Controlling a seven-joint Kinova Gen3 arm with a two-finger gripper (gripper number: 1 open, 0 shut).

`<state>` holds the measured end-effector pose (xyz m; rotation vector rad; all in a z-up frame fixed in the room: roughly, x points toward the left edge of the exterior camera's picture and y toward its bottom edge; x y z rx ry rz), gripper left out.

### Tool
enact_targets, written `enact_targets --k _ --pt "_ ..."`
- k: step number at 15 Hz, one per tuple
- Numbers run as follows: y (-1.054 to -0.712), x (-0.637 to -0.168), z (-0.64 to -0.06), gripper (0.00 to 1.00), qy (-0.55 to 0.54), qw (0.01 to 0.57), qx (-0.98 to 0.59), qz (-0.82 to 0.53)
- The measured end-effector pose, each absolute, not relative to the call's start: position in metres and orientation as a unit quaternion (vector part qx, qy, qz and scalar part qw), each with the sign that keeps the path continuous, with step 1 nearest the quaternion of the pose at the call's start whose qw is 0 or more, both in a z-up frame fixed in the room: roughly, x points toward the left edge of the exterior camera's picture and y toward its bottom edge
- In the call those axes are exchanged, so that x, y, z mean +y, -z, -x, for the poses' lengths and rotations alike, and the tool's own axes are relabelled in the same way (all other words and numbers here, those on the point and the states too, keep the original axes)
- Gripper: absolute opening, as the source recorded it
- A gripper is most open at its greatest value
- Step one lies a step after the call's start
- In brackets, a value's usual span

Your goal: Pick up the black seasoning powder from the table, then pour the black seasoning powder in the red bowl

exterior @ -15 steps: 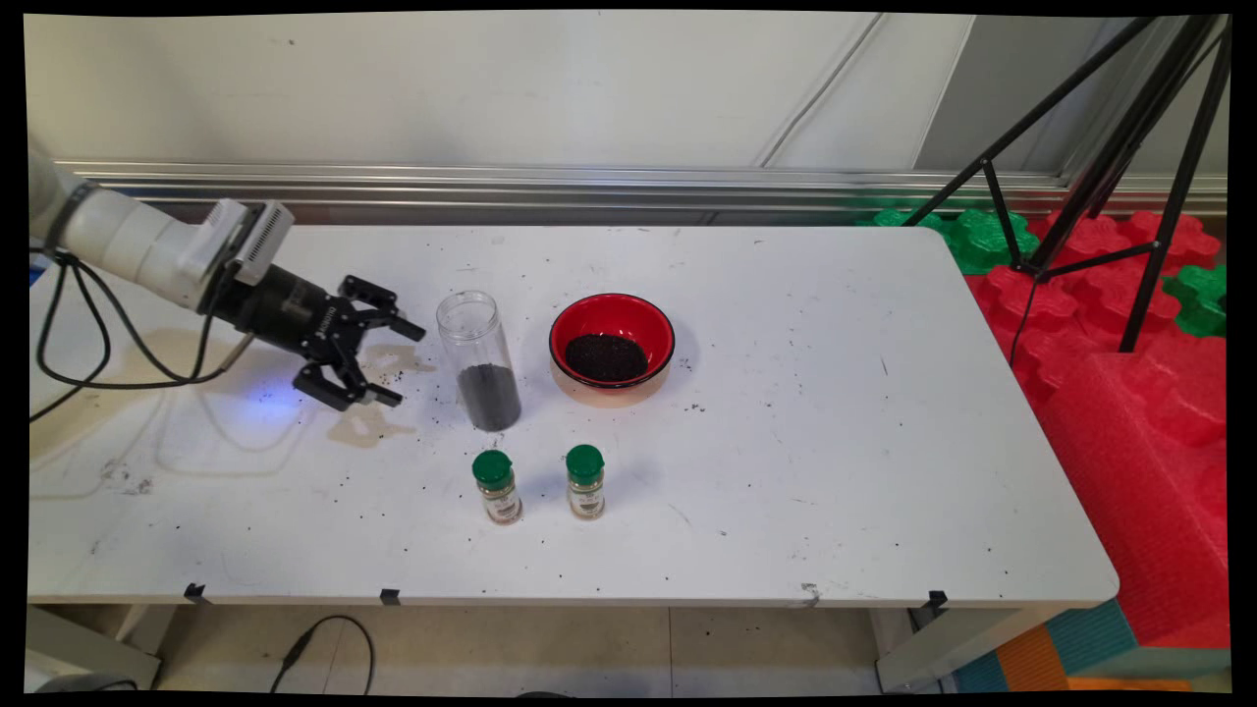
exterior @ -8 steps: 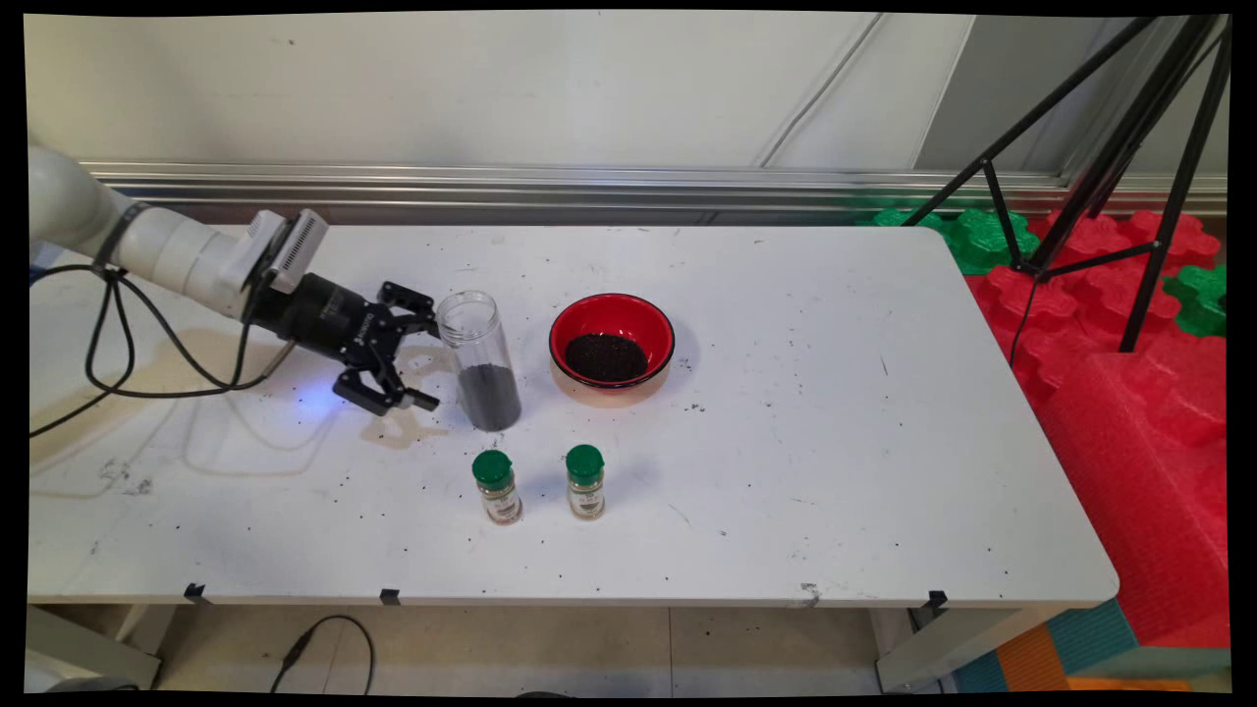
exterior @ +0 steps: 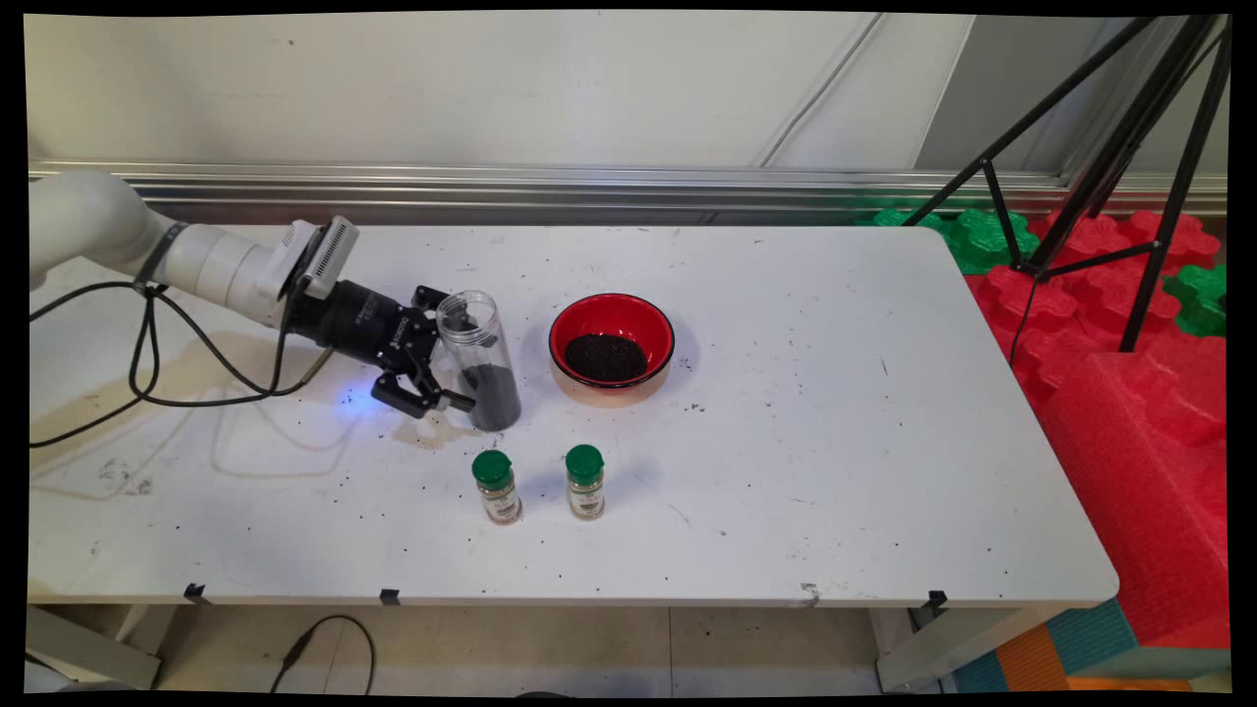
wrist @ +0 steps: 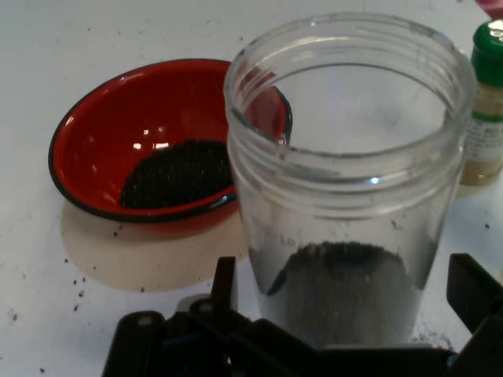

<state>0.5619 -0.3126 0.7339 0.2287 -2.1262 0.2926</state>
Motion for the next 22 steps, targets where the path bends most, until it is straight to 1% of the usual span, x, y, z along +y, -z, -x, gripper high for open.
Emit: enact_targets --k 15,16,22 --pt "-0.722 -0.319 -0.553 1.0 -0.126 0.502 -0.849 -0.106" --pt "-0.721 -0.319 -0.553 0.0 -0.126 0.503 -0.848 -0.107" --pt "-0.722 -0.319 -0.553 0.0 -0.126 0.51 -0.844 -0.11"
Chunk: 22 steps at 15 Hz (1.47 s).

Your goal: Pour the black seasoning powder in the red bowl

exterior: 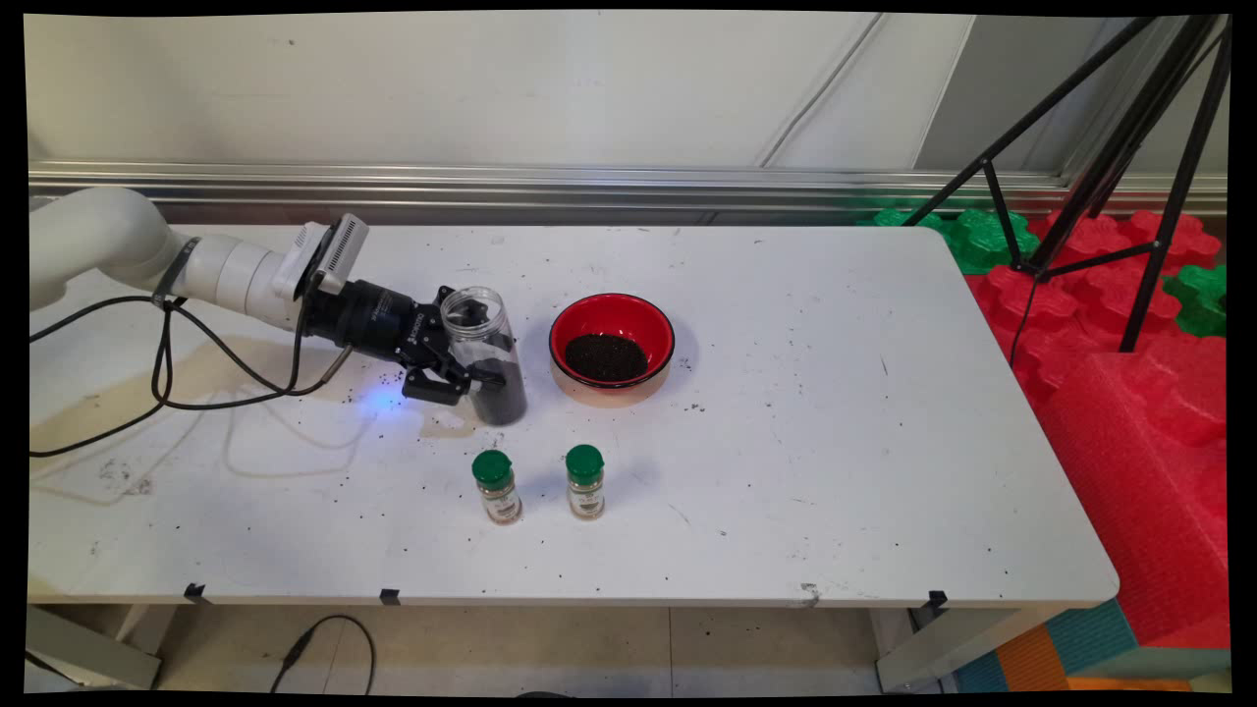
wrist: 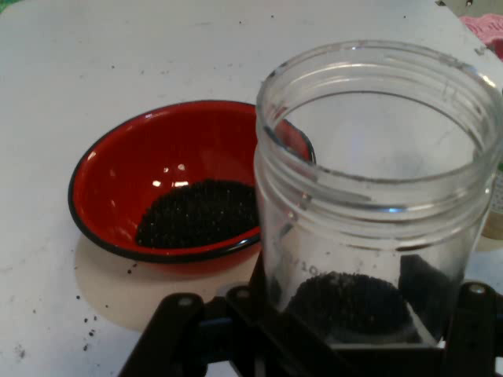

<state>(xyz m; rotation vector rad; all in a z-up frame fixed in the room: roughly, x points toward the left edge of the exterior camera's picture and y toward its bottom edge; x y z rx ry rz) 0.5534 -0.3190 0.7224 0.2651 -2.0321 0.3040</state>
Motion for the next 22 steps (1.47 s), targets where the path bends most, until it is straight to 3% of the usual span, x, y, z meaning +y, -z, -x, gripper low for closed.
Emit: enact_targets --k 22 --pt "-0.78 -0.359 -0.552 0.0 -0.215 0.519 -0.81 -0.164"
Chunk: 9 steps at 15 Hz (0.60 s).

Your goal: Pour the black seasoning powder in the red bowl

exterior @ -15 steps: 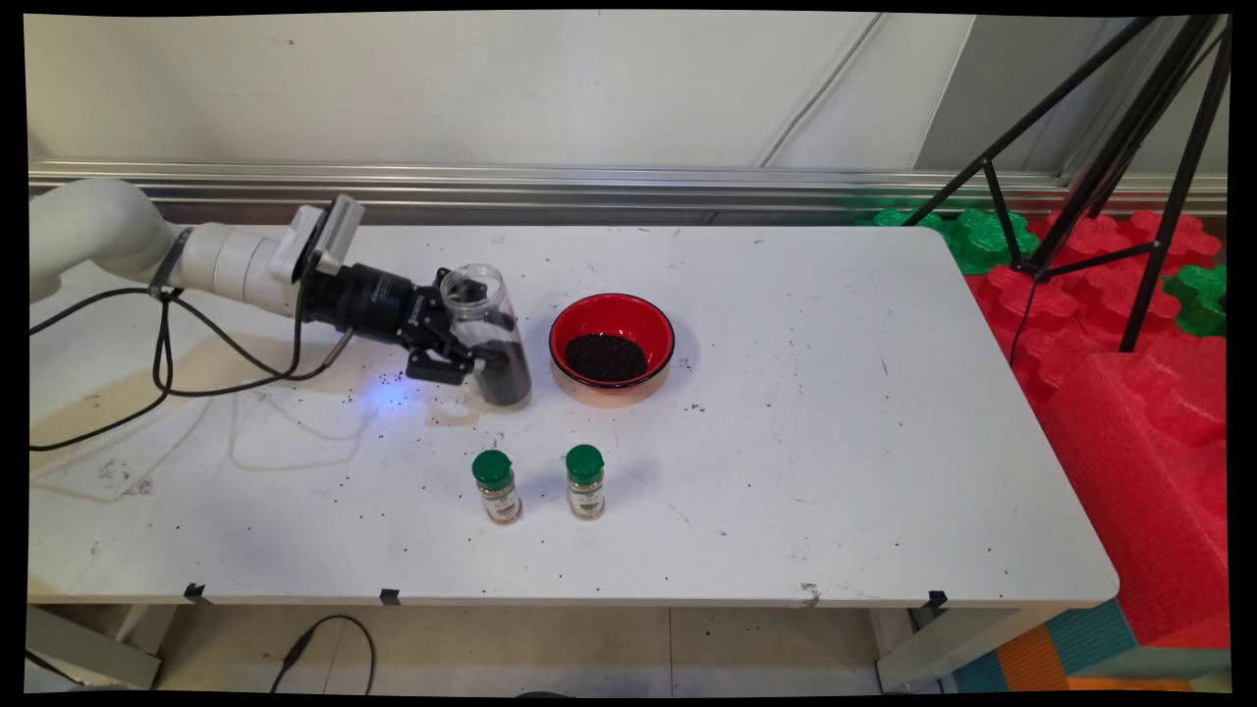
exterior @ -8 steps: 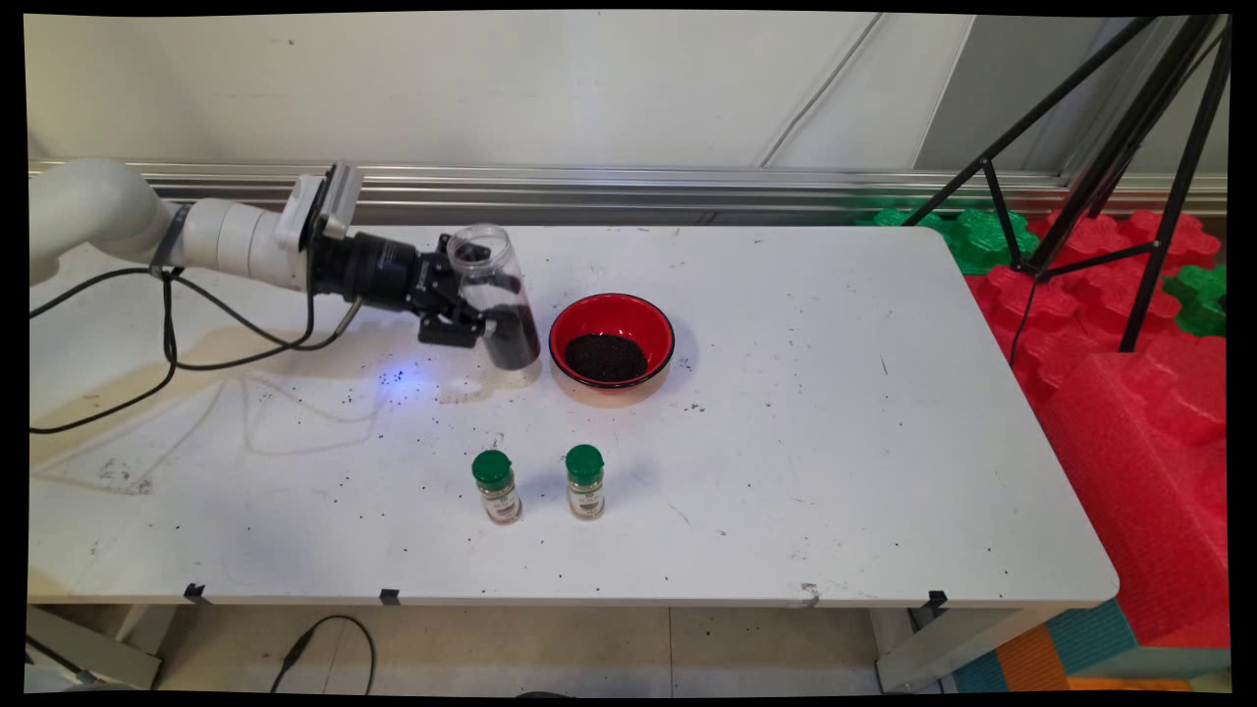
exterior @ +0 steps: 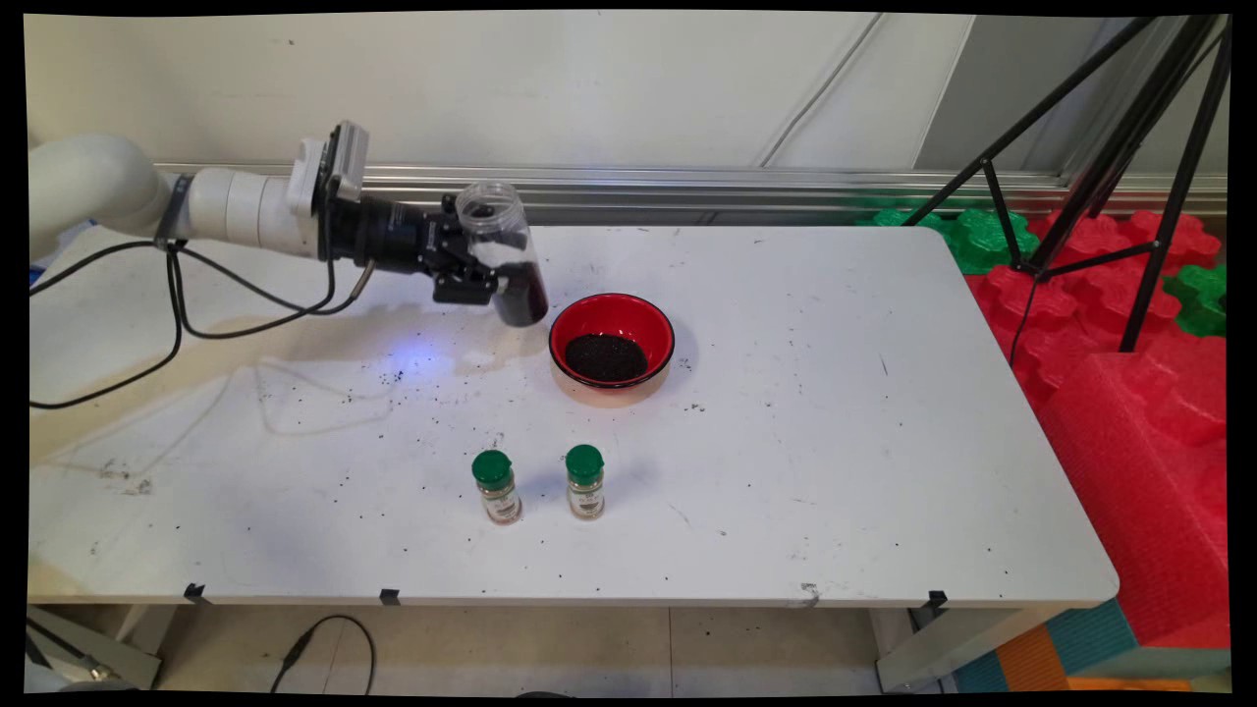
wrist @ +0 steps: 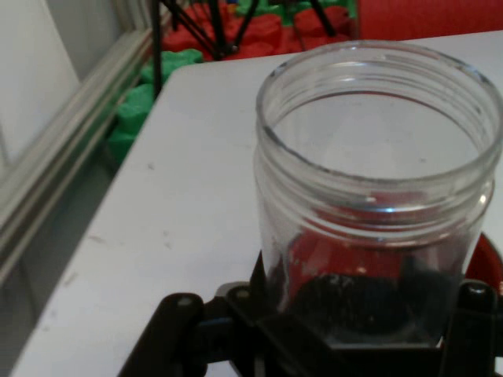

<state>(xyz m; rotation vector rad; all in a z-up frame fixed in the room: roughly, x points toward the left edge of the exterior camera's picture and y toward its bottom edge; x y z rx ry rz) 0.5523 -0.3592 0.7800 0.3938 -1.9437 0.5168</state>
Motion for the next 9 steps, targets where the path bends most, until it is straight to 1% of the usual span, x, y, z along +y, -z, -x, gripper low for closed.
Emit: enact_targets --k 9 --pt "-0.799 -0.384 -0.543 0.0 -0.265 0.499 -0.81 -0.154"
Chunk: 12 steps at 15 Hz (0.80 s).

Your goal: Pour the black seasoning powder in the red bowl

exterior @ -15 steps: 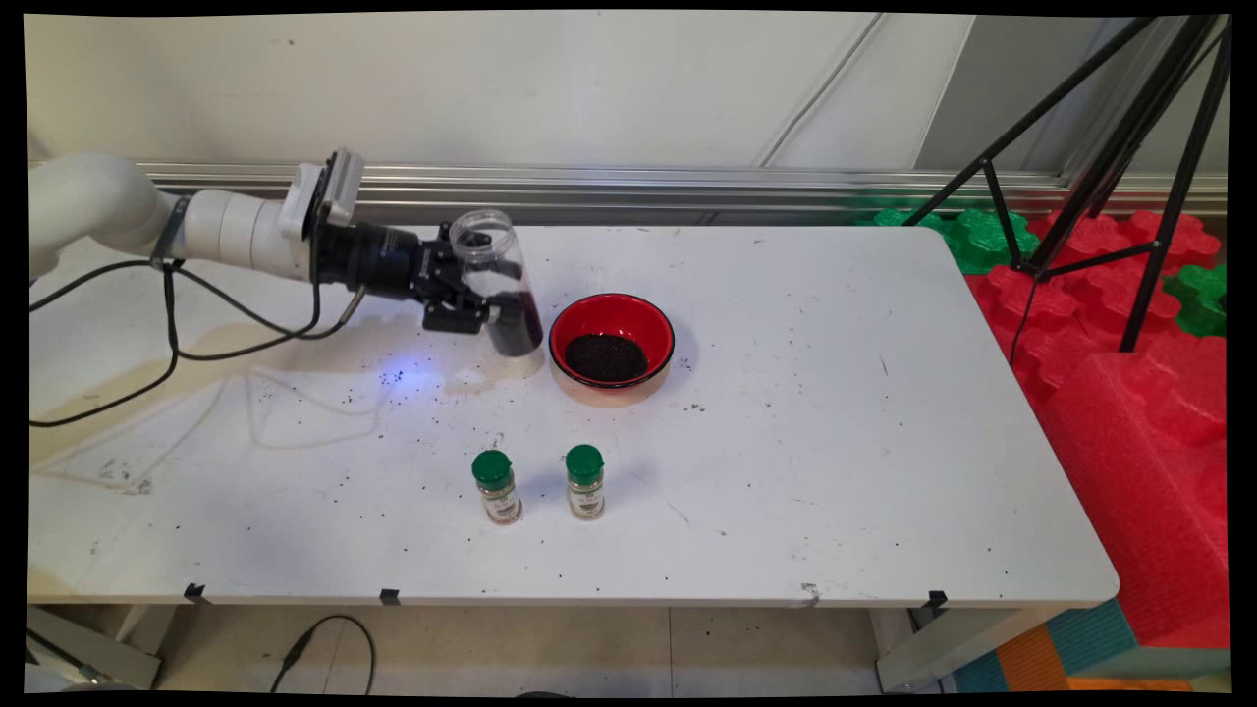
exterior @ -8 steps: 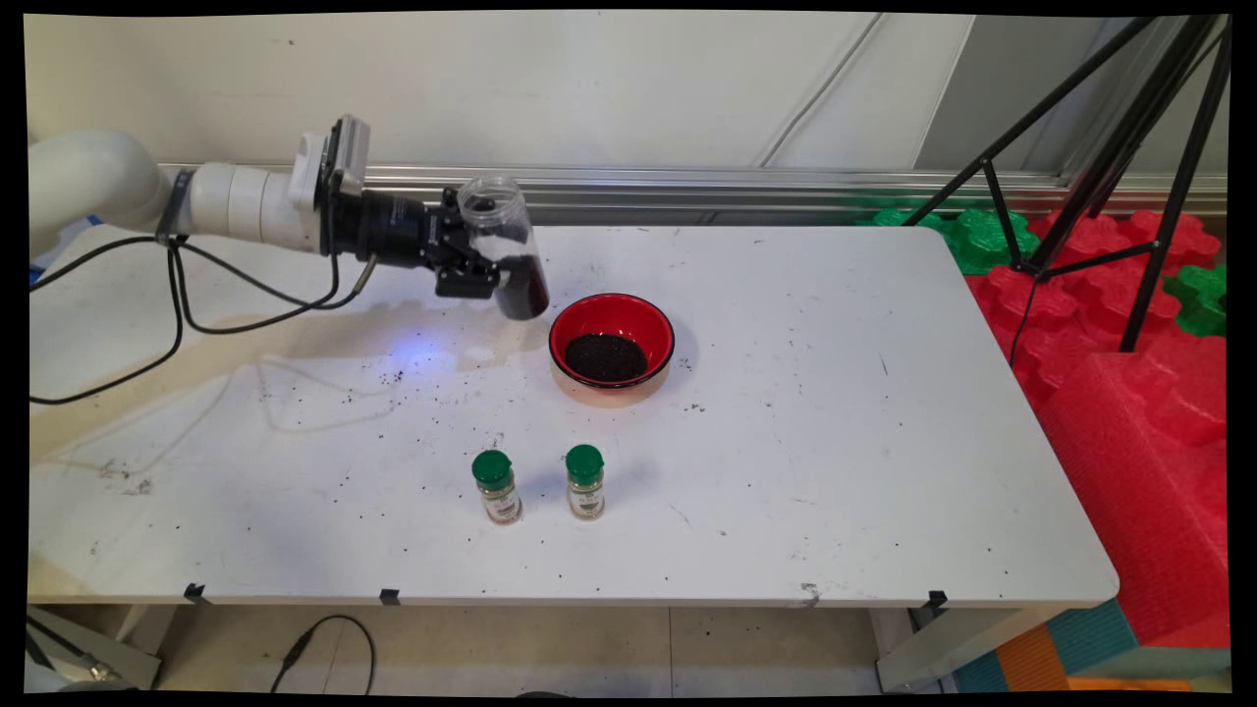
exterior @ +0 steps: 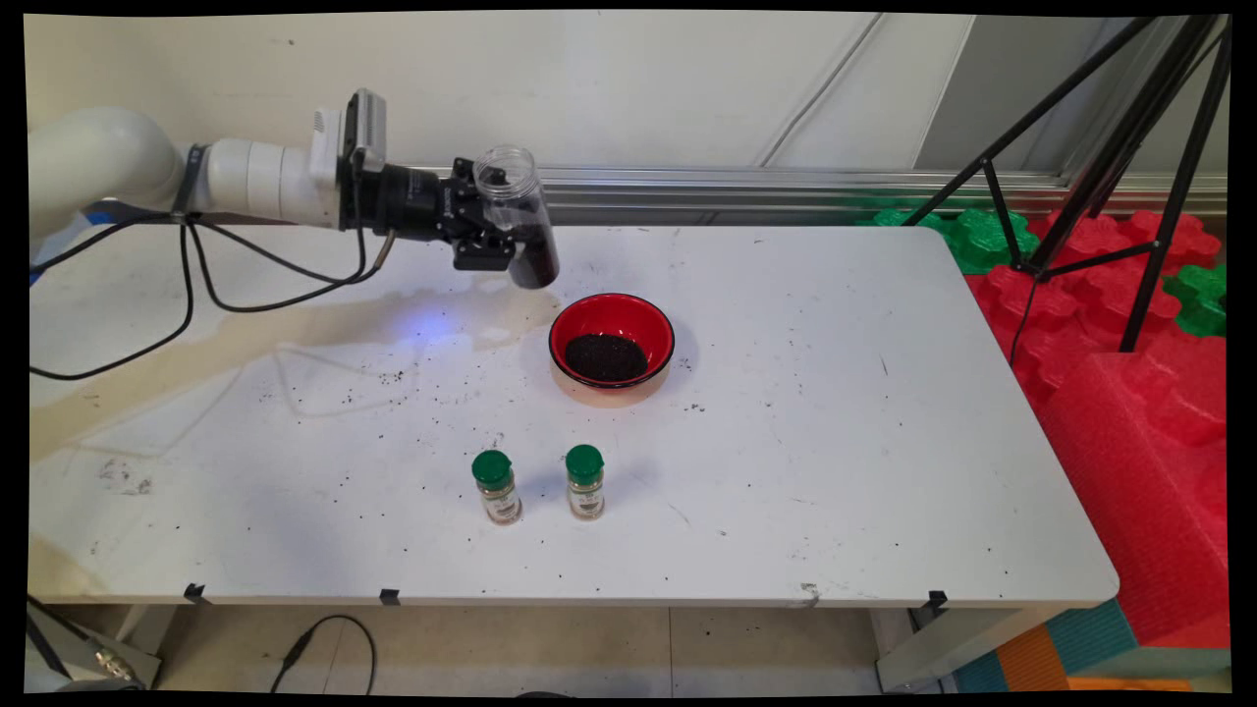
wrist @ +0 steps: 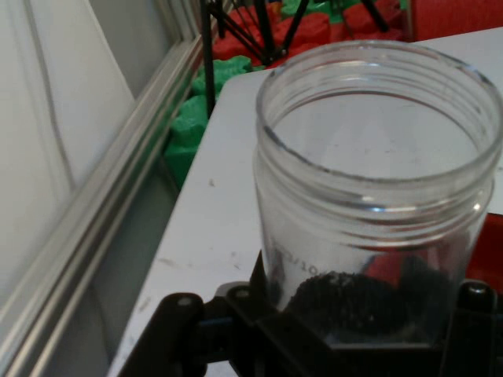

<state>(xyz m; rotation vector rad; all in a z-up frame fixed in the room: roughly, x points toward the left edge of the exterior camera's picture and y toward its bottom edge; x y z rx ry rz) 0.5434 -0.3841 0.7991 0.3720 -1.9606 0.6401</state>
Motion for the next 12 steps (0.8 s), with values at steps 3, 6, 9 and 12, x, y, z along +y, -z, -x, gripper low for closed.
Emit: enact_targets --k 3,6,9,12 --pt "-0.803 -0.395 -0.536 0.0 -0.284 0.49 -0.812 -0.141" --pt "-0.804 -0.405 -0.529 0.0 -0.307 0.475 -0.816 -0.12" --pt "-0.804 -0.412 -0.523 0.0 -0.324 0.462 -0.819 -0.102" --pt "-0.802 -0.42 -0.517 0.0 -0.343 0.445 -0.823 -0.081"
